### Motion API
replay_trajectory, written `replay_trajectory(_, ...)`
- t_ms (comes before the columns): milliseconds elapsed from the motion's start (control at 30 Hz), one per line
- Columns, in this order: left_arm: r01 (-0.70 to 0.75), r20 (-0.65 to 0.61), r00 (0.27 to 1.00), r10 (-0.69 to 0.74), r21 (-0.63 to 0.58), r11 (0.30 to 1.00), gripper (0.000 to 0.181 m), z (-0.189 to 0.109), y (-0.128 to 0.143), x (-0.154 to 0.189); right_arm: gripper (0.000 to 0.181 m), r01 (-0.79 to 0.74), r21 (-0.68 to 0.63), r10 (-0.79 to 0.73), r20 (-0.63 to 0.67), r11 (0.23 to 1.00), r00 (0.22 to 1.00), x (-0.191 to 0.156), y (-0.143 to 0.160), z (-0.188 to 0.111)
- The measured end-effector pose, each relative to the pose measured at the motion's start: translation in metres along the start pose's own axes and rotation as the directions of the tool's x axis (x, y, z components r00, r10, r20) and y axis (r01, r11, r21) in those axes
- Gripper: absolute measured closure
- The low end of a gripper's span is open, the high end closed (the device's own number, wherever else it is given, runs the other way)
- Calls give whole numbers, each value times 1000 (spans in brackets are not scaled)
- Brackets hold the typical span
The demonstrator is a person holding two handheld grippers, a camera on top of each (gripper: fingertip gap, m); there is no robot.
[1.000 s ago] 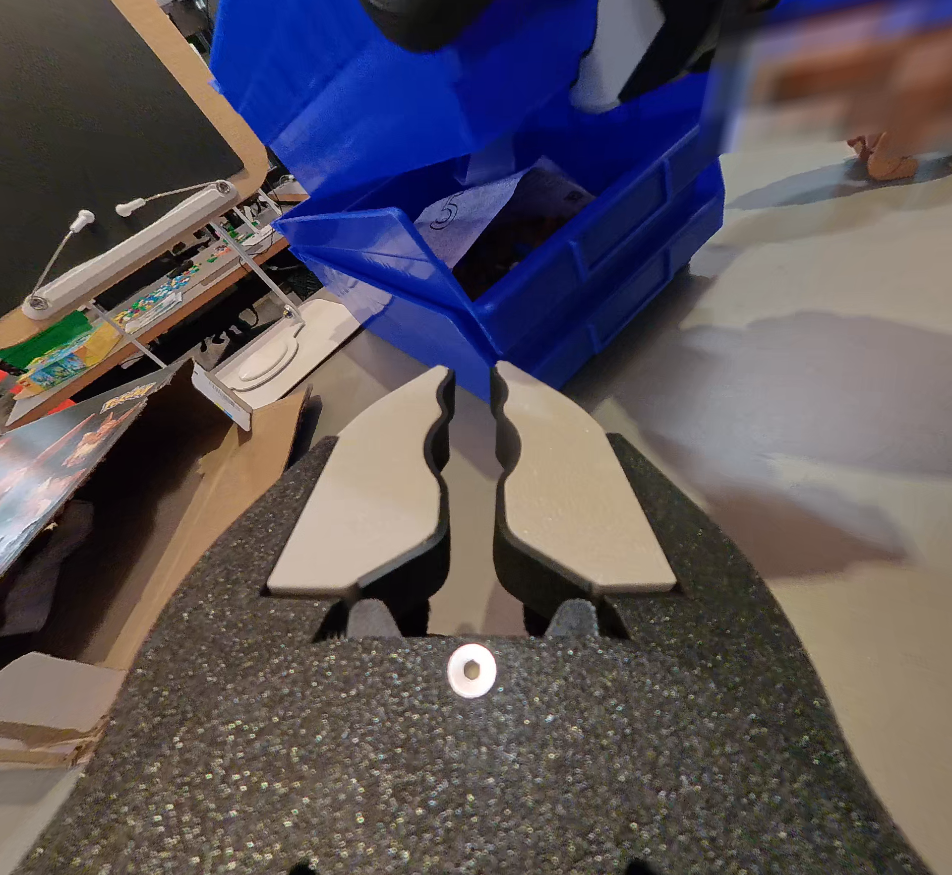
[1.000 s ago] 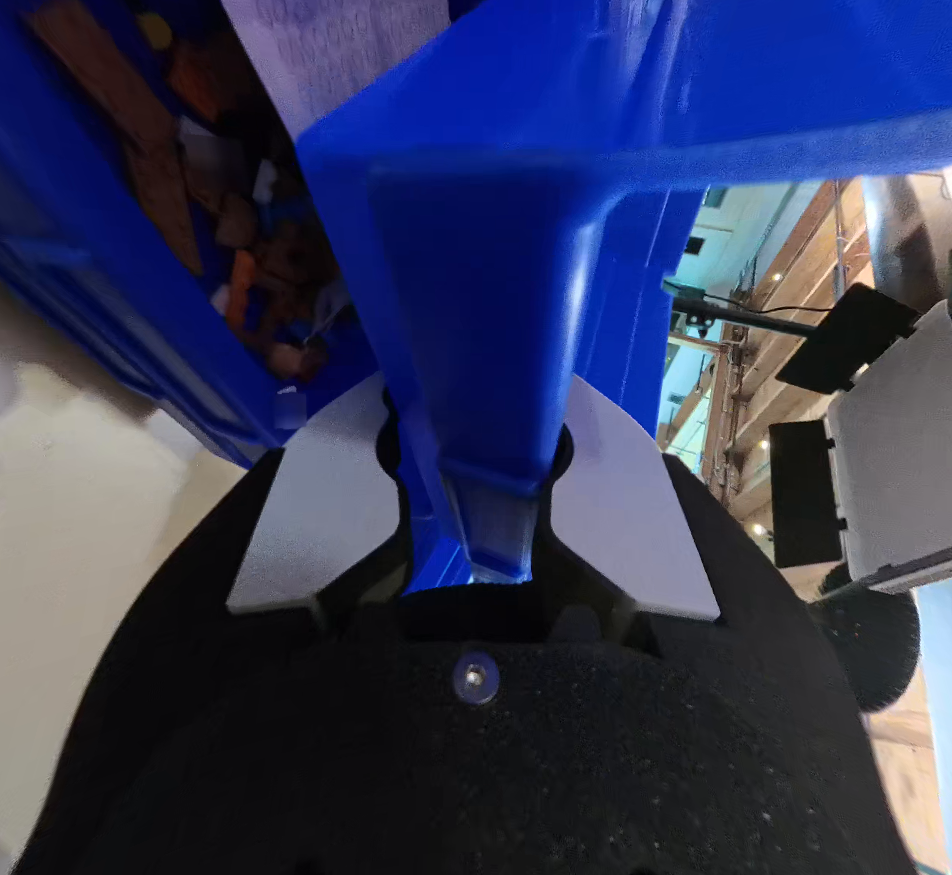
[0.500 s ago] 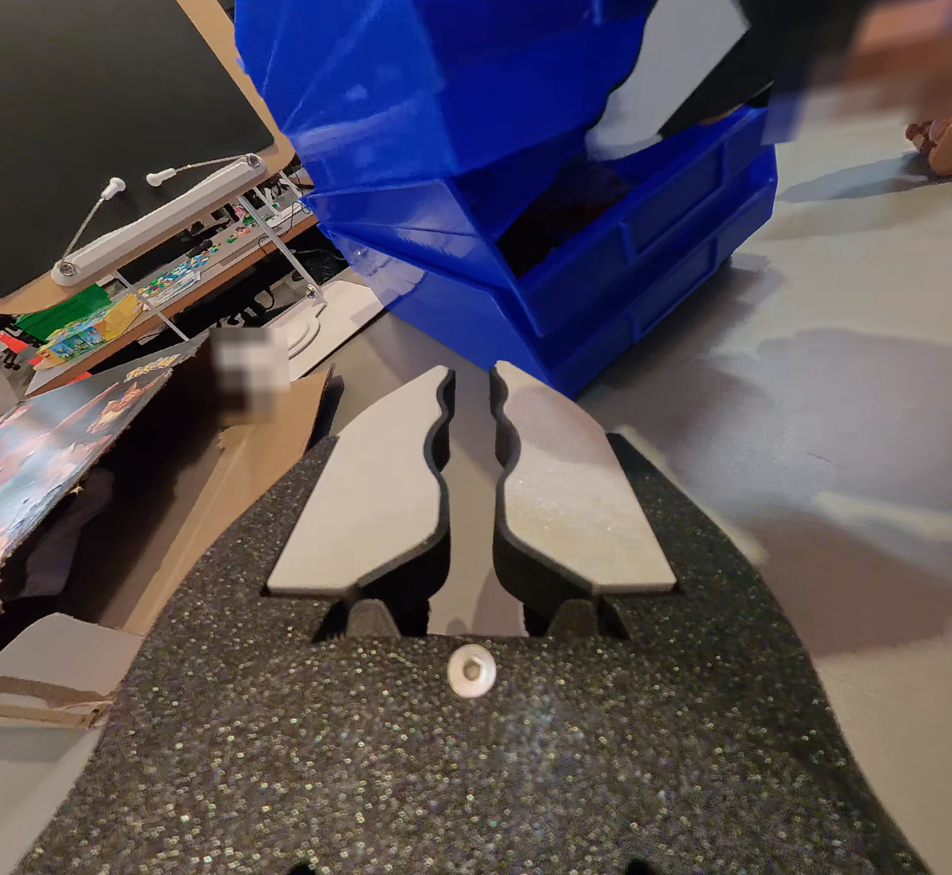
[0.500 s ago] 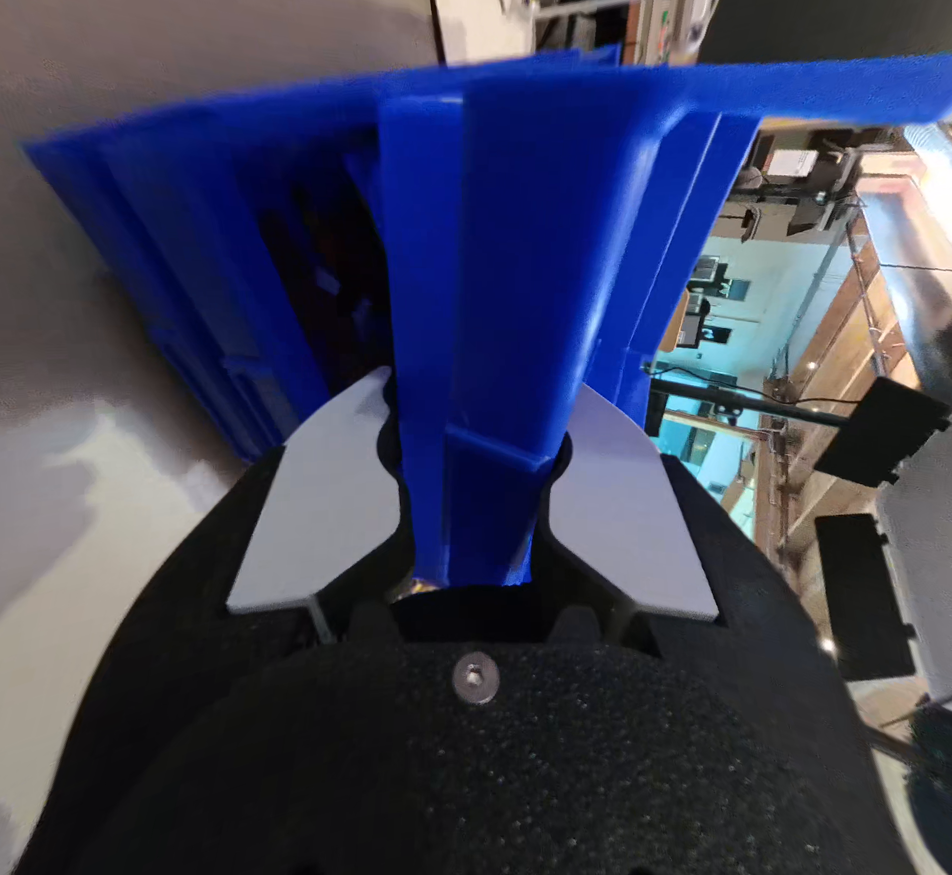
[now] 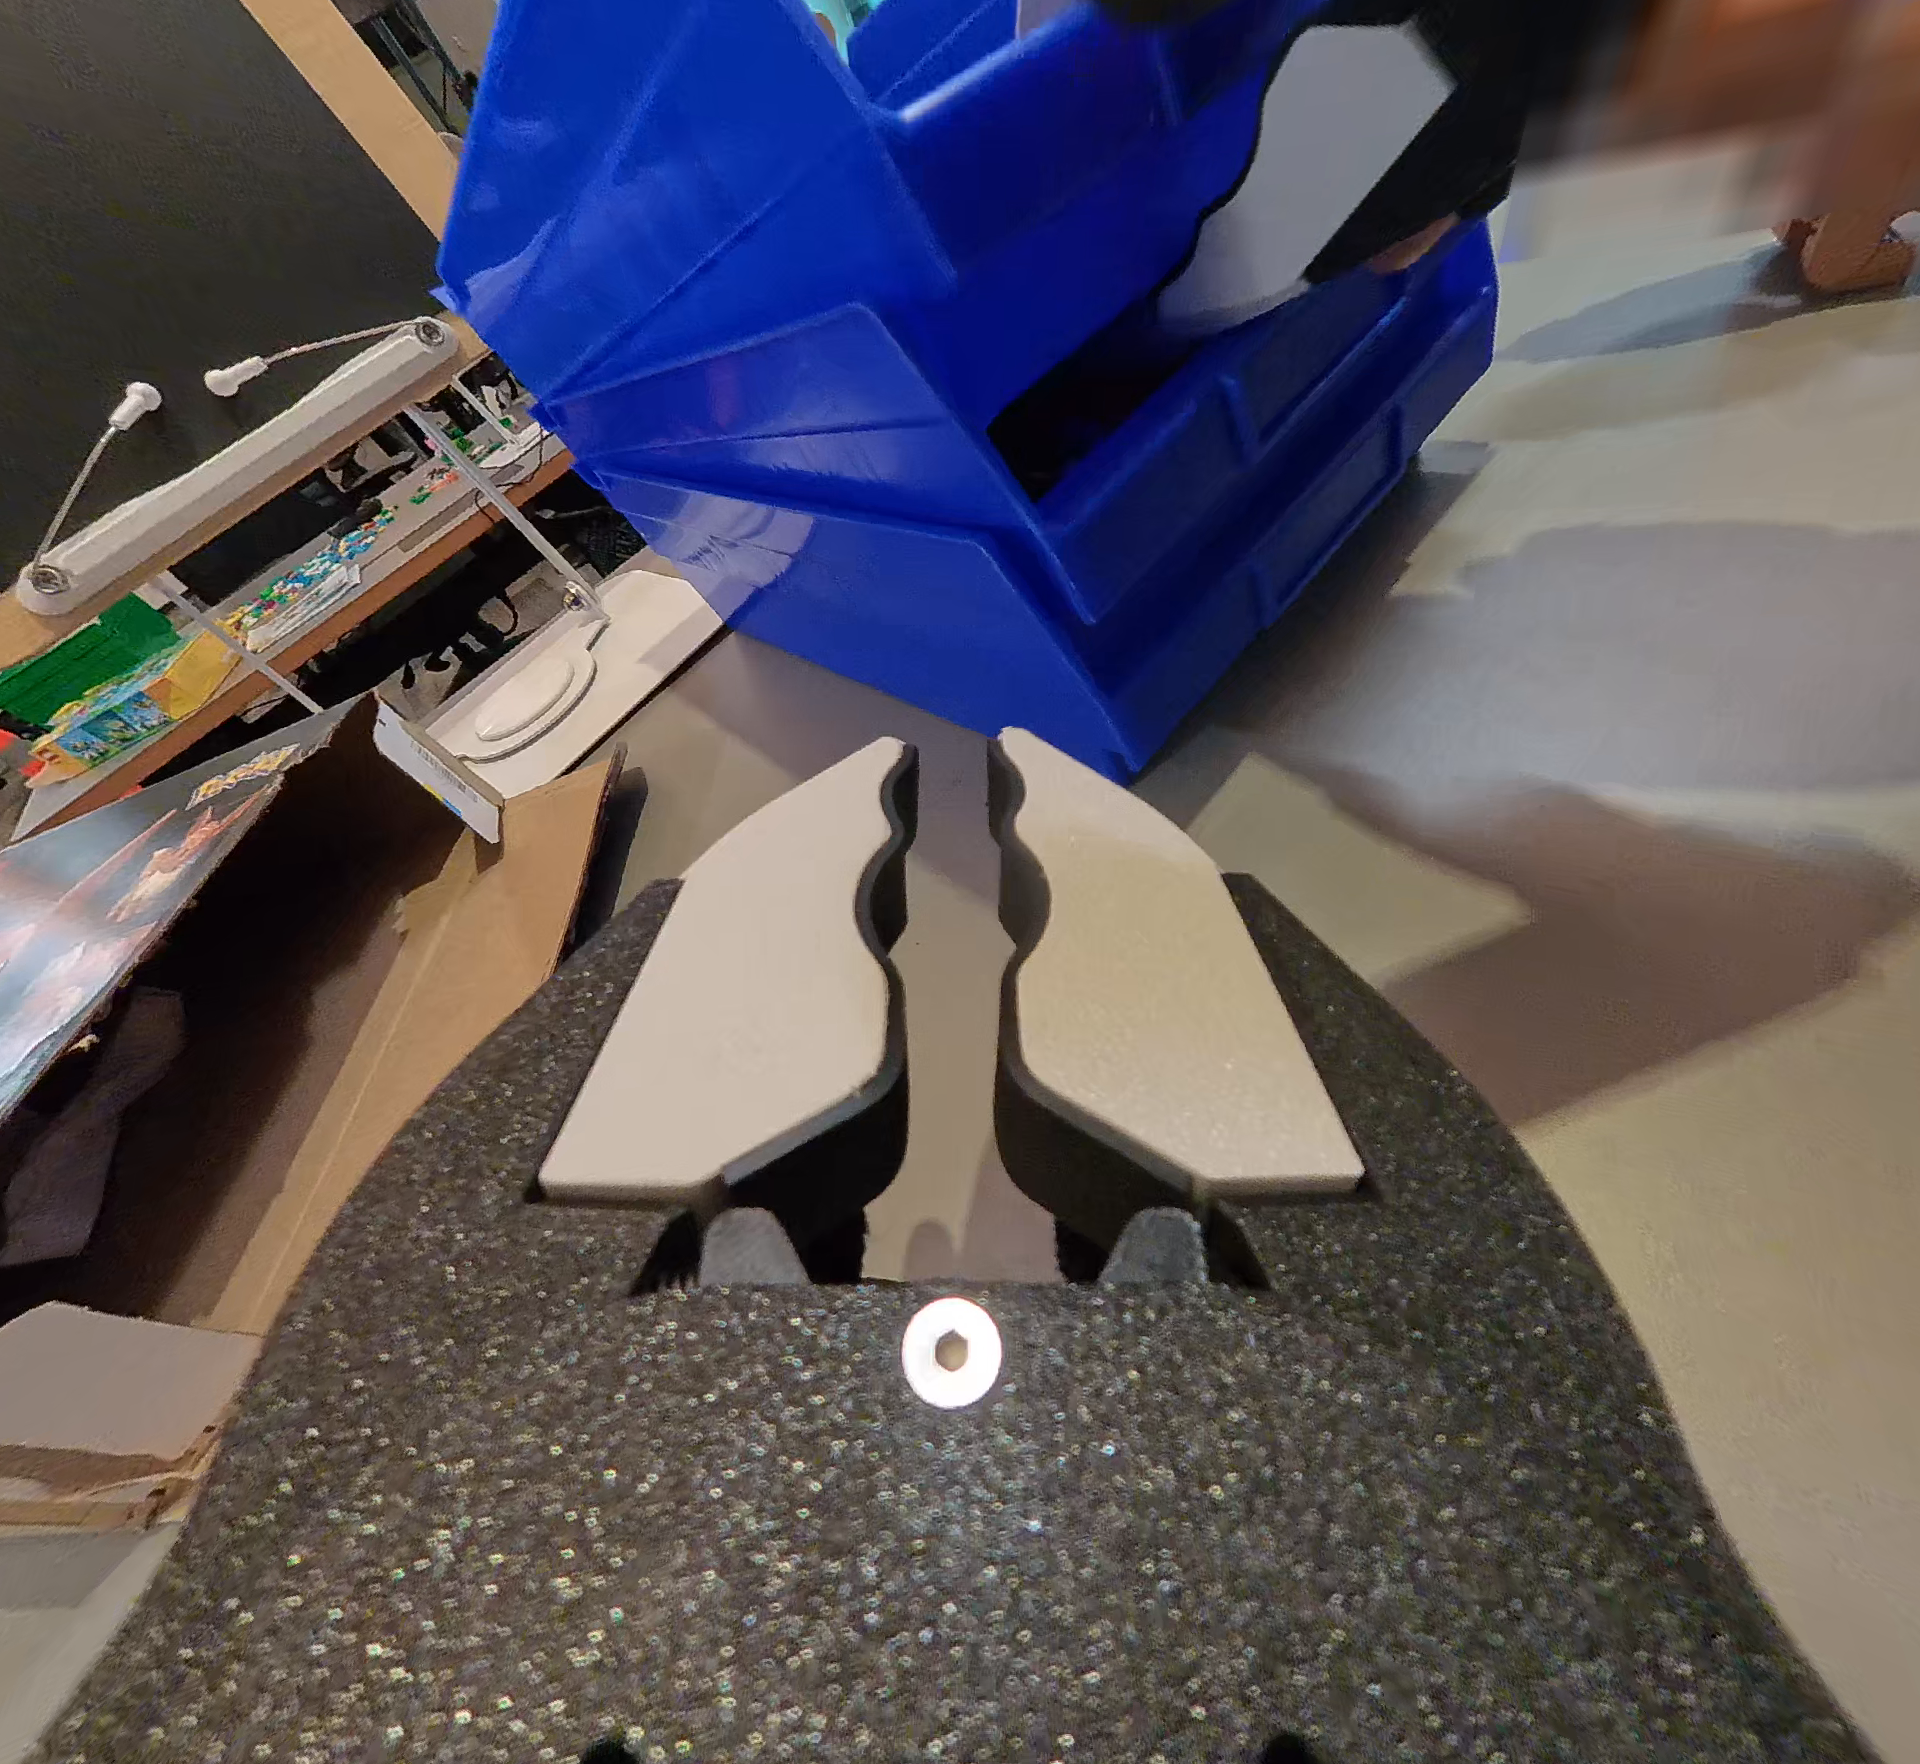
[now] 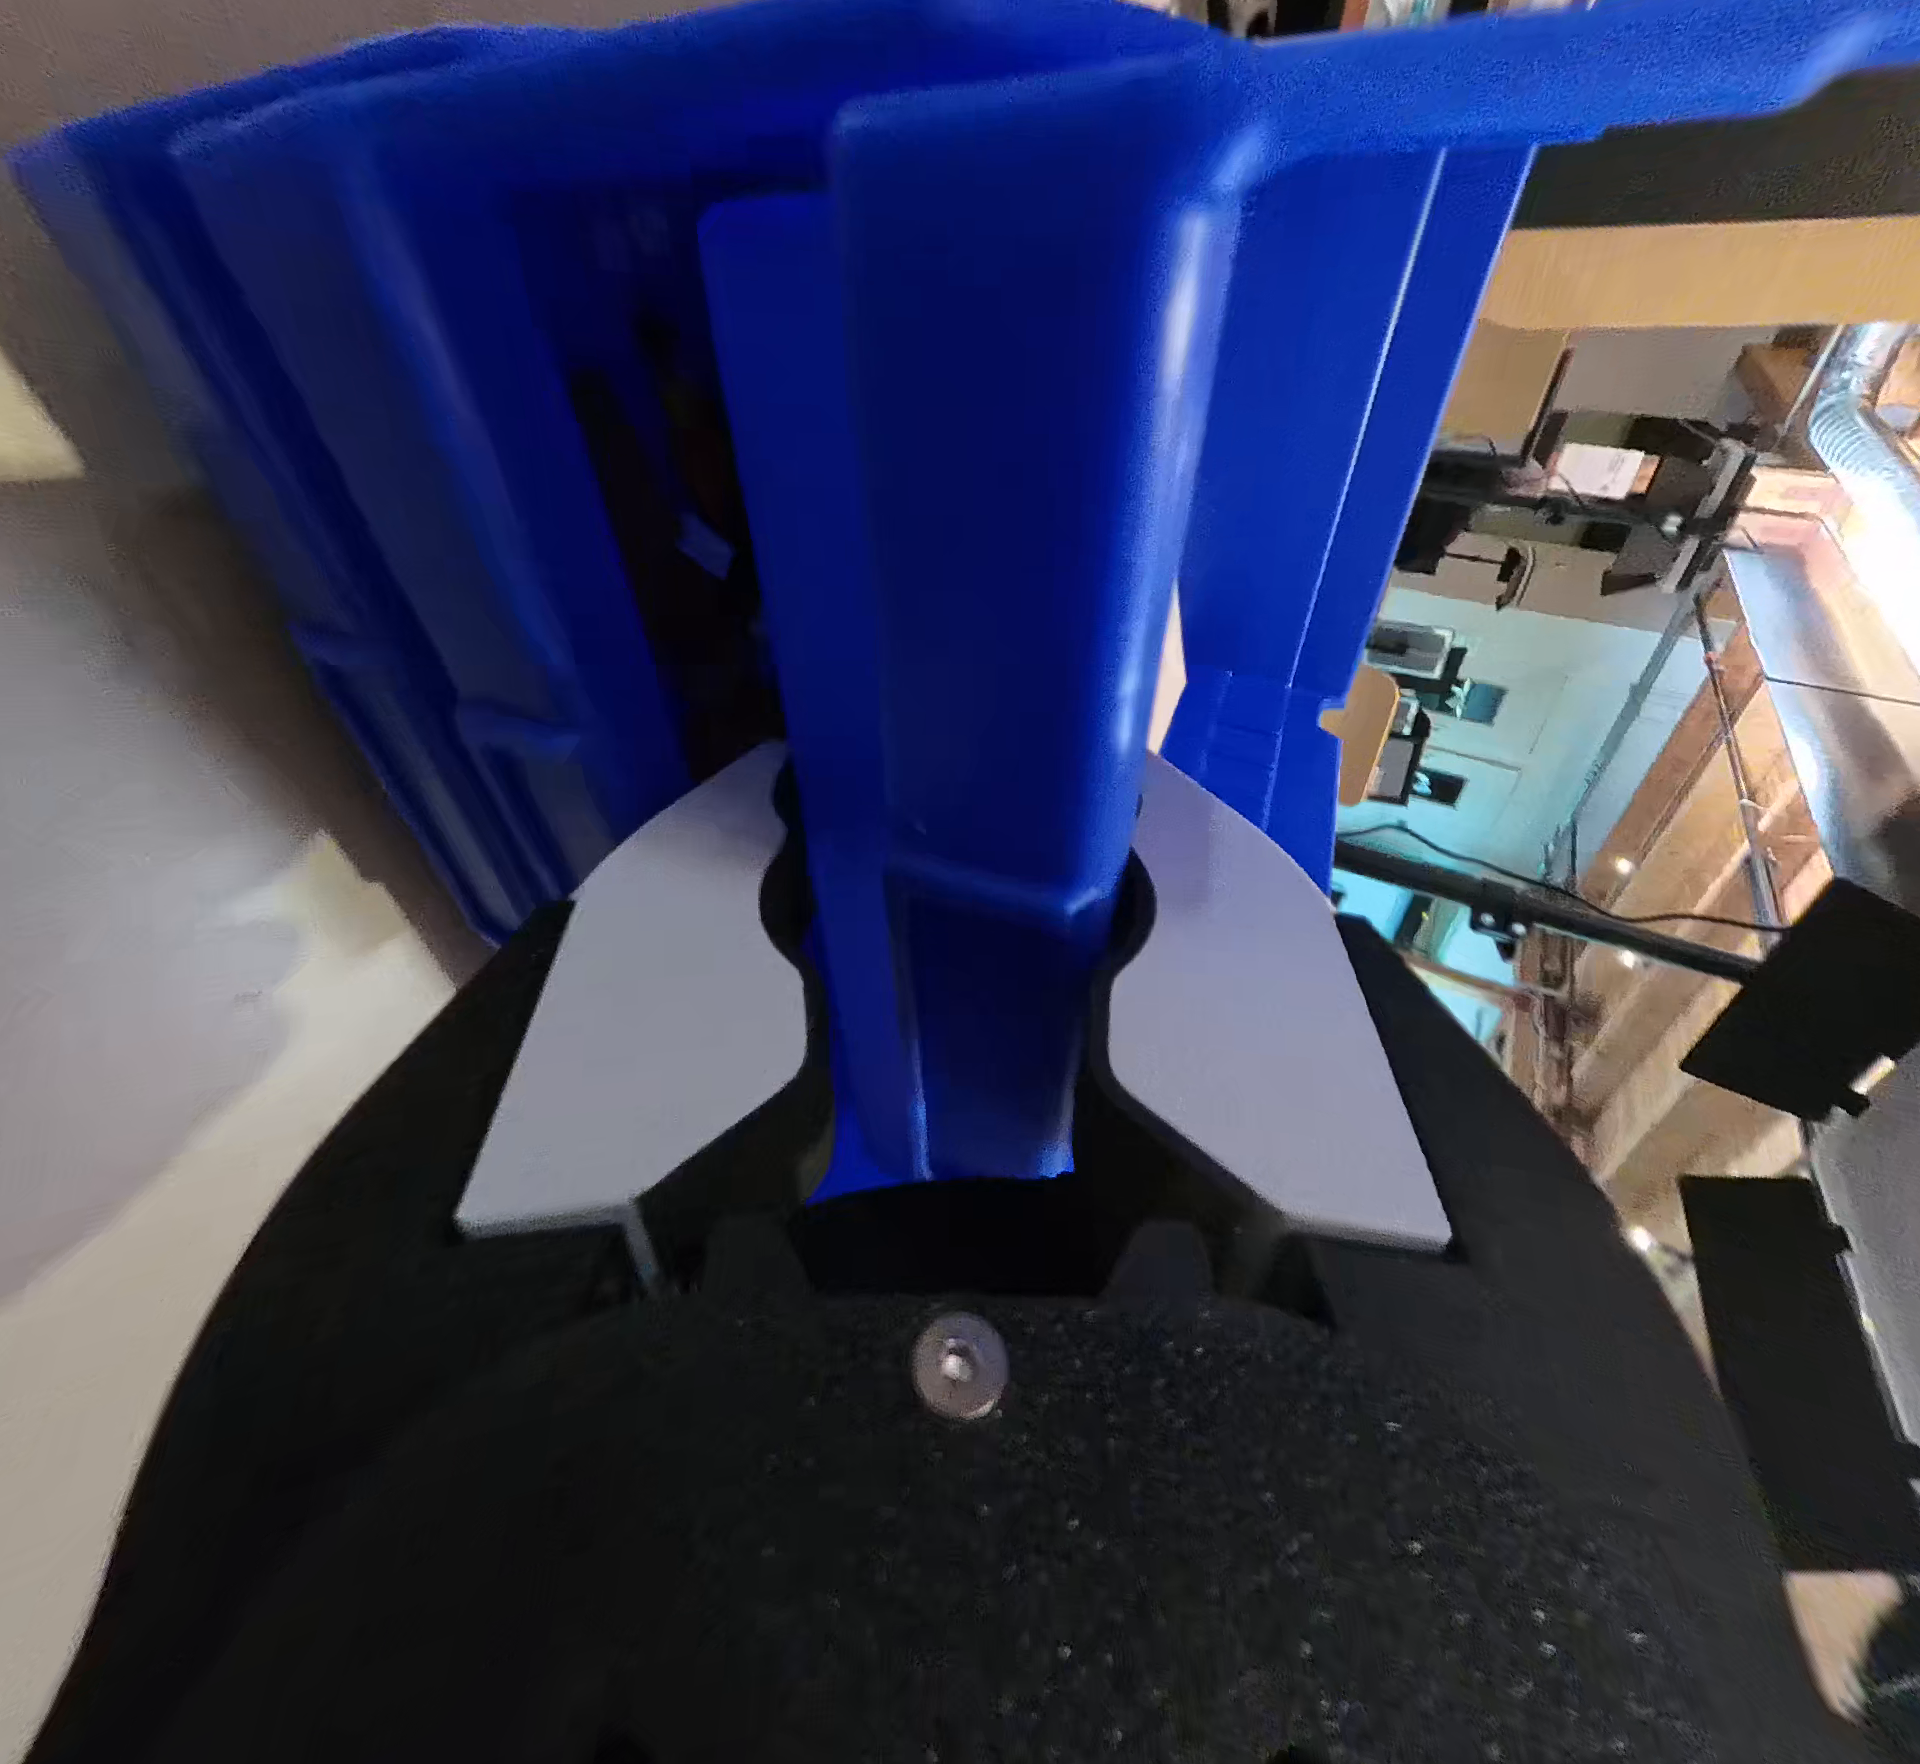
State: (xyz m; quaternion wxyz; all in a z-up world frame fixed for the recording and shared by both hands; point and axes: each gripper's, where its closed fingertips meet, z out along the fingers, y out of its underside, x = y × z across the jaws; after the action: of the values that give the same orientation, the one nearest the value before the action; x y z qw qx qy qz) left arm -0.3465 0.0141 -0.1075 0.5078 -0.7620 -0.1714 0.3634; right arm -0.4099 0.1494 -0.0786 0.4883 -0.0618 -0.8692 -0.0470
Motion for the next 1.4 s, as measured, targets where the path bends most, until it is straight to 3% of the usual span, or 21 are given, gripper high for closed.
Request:
replay_trajectory(200,-5,-21,1000,5,8,1000,169,-1,-4,6,125,-80,184,65,89,980,994,12,4,-46)
replay_trajectory(267,-8,-33,999,9,12,1000,169,-1,-6,10,138,-107,245,87,92,964,992,32,9,-64)
replay_trajectory(367,-24,-48,999,25,18,1000,169,-1,-9,15,139,-139,320,113,99,937,989,69,13,-73)
replay_trajectory(533,-36,-62,997,37,16,999,169,-1,-9,20,135,36,318,-129,277,948,952,57,-3,-31)
replay_trajectory(667,-20,-59,998,20,8,1000,169,-1,-7,16,123,160,235,-251,437,959,864,29,-9,13)
replay_trajectory(833,17,-60,998,-16,7,1000,169,-2,-6,11,107,195,177,-263,590,965,764,-1,-2,49)
replay_trajectory(1067,20,-84,996,-21,-16,1000,169,2,-1,16,101,141,134,-194,718,981,668,-11,-1,62)
replay_trajectory(1300,36,-68,997,-37,-27,999,169,3,3,10,119,125,98,-150,833,987,533,-22,1,62)
replay_trajectory(1367,43,-63,997,-44,-24,999,169,2,3,8,137,137,124,-178,836,983,519,-24,0,58)
replay_trajectory(1400,46,-62,997,-47,-22,999,169,2,3,7,180,143,152,-206,826,978,525,-24,-2,57)
